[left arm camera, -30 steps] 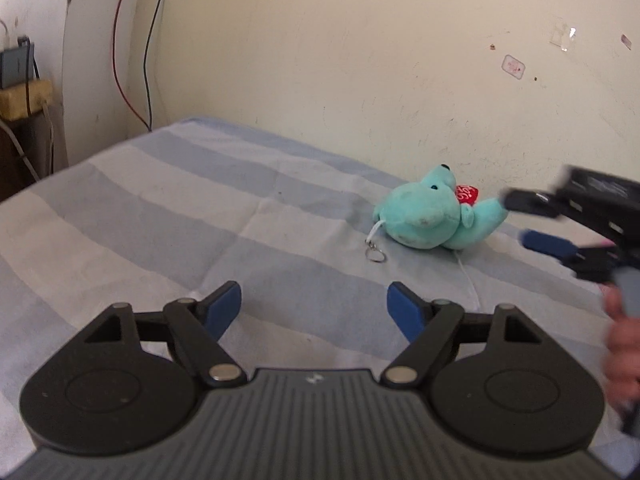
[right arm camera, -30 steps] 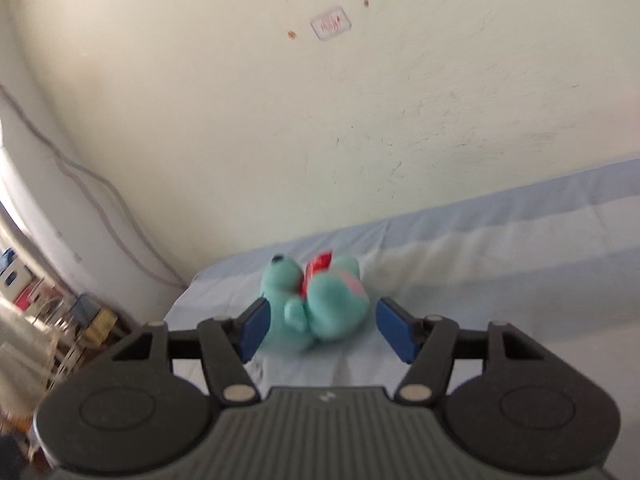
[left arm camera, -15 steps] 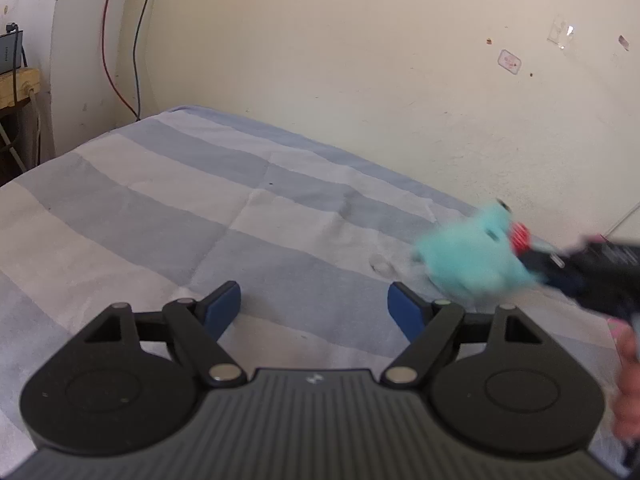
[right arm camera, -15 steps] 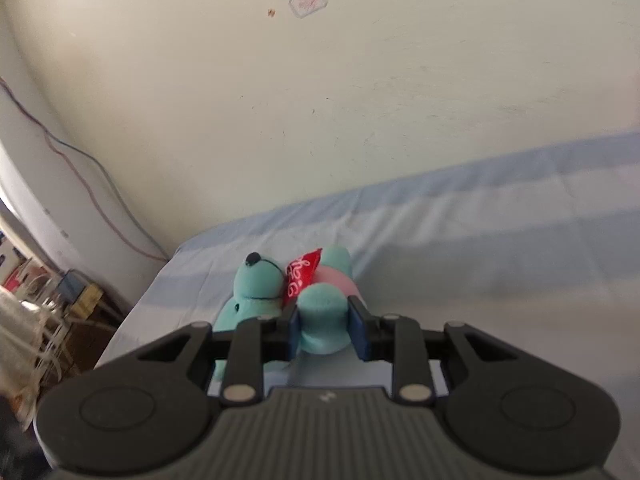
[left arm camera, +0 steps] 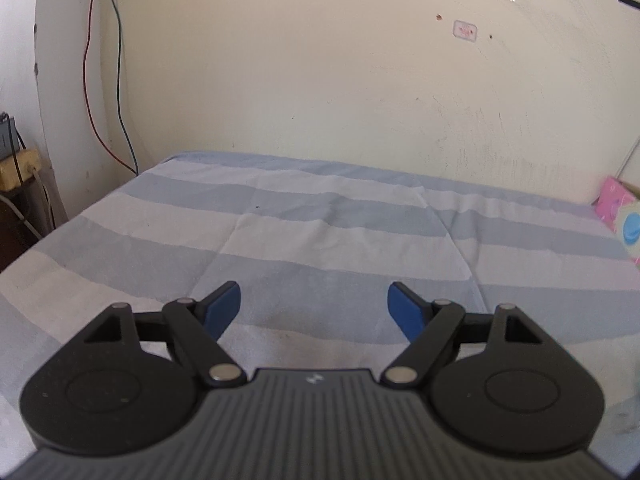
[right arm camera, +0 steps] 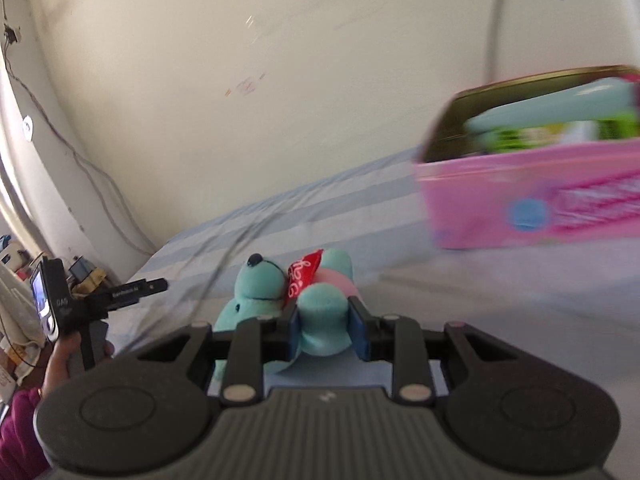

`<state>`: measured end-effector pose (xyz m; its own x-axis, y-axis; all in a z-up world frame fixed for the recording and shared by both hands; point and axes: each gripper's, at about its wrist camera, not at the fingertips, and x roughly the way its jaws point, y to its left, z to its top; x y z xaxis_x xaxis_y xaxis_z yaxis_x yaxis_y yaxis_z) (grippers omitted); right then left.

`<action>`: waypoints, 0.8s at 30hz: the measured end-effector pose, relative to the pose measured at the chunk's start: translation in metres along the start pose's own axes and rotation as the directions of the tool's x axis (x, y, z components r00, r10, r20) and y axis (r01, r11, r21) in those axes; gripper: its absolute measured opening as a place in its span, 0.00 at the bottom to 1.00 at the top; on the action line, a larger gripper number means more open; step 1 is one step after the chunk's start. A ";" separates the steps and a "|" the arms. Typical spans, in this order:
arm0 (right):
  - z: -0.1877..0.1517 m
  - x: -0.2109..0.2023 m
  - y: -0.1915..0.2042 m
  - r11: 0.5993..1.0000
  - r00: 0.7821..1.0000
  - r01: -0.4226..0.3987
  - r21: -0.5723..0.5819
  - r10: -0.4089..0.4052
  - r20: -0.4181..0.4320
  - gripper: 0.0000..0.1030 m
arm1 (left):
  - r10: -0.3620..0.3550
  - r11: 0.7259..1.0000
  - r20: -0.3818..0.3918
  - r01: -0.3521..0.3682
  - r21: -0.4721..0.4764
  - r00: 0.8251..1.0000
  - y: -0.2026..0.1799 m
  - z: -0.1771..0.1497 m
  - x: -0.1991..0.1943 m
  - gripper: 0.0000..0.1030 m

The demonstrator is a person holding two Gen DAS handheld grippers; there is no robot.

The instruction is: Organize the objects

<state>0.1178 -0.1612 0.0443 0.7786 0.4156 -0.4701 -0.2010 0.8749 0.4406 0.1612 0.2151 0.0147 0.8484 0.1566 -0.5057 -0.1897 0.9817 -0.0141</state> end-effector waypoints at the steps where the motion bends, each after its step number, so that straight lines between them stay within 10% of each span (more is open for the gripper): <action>1: -0.002 -0.009 -0.007 1.000 1.000 0.021 0.001 -0.021 0.021 0.24 | 0.006 1.000 -0.004 -0.005 0.007 1.000 -0.001 0.000 0.000 0.80; 10: -0.021 -0.073 -0.052 0.988 0.976 0.150 0.020 -0.151 0.157 0.26 | 0.101 0.994 -0.051 -0.098 0.053 0.994 -0.010 -0.003 0.003 0.80; 24: -0.030 -0.105 -0.090 0.990 0.959 0.121 0.073 -0.135 0.249 0.50 | 0.199 0.972 -0.070 -0.188 0.141 0.977 -0.024 -0.005 0.005 0.83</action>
<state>0.0364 -0.2764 0.0305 0.9218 0.2188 -0.3202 -0.0621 0.8983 0.4351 0.1675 0.1919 0.0080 0.7568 0.3408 -0.5577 -0.2737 0.9401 0.2030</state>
